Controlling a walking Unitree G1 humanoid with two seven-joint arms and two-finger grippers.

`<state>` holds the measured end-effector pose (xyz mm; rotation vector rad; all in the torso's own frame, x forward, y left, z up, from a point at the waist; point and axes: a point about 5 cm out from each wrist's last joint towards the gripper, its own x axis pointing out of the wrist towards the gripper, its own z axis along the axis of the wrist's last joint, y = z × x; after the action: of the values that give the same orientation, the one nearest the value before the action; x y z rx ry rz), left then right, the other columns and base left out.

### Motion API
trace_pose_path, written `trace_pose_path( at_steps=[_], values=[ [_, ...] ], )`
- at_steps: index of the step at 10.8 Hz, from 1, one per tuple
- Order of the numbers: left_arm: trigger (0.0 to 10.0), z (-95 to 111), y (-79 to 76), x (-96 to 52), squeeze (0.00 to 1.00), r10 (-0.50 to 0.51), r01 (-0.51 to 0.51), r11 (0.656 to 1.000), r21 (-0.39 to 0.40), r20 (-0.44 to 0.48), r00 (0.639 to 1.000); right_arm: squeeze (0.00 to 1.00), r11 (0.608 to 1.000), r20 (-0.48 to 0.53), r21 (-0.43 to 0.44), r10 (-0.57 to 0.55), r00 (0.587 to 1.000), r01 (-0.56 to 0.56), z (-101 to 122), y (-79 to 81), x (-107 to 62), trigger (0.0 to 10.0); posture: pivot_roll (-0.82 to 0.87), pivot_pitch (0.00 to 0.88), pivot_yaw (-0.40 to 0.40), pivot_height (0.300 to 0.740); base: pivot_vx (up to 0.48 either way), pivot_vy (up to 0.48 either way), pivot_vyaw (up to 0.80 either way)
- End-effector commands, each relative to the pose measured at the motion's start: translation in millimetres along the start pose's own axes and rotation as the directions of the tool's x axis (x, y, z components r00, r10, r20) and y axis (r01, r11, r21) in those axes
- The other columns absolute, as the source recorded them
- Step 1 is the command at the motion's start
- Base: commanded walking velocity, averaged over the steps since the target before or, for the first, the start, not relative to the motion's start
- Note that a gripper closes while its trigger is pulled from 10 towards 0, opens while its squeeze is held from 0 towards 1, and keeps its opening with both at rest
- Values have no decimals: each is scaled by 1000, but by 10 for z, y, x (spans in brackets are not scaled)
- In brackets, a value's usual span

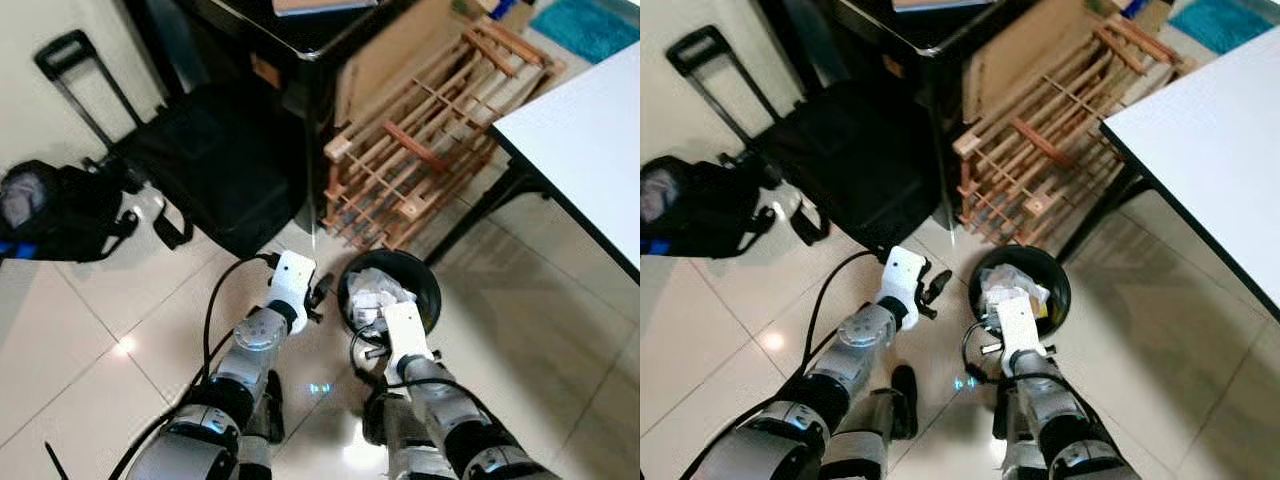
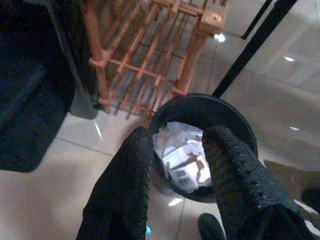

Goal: Picking trash to rubbish bin

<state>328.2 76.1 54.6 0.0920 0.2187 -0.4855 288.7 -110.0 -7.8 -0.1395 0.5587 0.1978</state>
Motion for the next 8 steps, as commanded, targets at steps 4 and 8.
trace_pose_path(
  at_steps=[4, 8],
  values=[
    [10000, -264, -77, -99, 0, -35, 33, 999, -23, -79, 996, 0, 999, -60, 21, -30, 998, 31, -190, -5, -36, 10000, 29, 468, 4, 740, 0, 0, 0],
    [10000, -65, -178, 8, 0, -157, 157, 988, -14, -24, 987, 0, 990, -24, 37, -132, 991, 133, -3, -230, 13, 10000, 26, 496, 1, 740, 0, 0, 0]
  ],
)
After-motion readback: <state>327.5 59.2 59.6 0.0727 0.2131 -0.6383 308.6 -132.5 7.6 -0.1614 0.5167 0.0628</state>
